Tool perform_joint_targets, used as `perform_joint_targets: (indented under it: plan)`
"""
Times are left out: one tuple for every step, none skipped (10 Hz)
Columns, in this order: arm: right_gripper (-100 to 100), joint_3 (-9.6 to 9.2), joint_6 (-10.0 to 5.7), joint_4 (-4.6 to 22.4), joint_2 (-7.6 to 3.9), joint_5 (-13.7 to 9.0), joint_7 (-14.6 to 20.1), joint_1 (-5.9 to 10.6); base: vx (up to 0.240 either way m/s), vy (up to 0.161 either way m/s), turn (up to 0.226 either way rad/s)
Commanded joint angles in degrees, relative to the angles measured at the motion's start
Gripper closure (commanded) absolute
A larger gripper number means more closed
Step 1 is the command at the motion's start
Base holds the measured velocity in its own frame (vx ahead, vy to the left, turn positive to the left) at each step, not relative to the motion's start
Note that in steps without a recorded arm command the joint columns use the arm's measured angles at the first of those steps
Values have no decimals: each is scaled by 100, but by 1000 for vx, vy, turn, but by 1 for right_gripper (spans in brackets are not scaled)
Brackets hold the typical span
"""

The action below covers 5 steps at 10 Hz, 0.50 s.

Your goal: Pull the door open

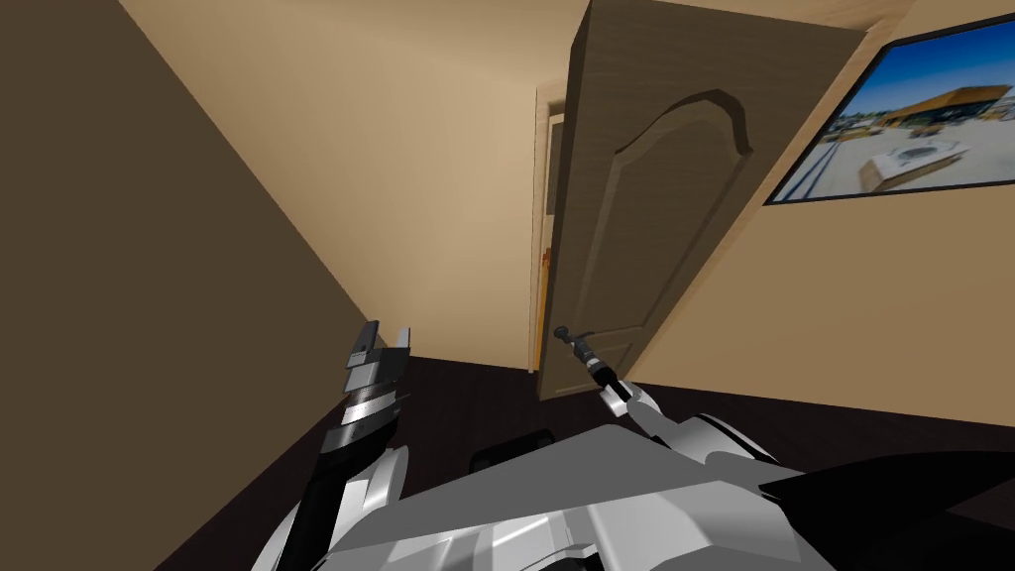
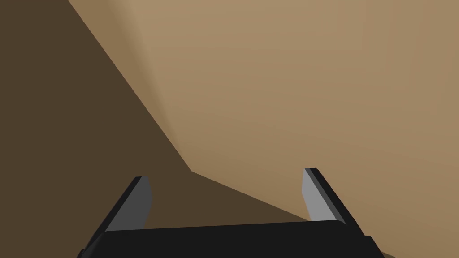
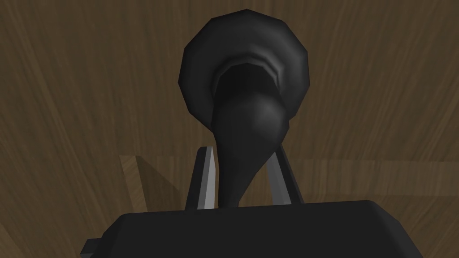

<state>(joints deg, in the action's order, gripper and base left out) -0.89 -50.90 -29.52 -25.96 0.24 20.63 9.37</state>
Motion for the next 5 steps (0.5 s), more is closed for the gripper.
perform_joint_targets:
  plan:
    - [100,-81,-167,26,-78,58,106,-55,-194,-100,73]
    - [100,-143,-257,11,-137,99,189,-102,-206,-76,86]
    - [100,-203,-345,-5,-194,140,271,-148,-223,-68,73]
    - [100,-257,-423,-18,-245,176,344,-189,-213,-68,61]
    - [100,-301,-488,-29,-287,205,403,-222,-186,-62,54]
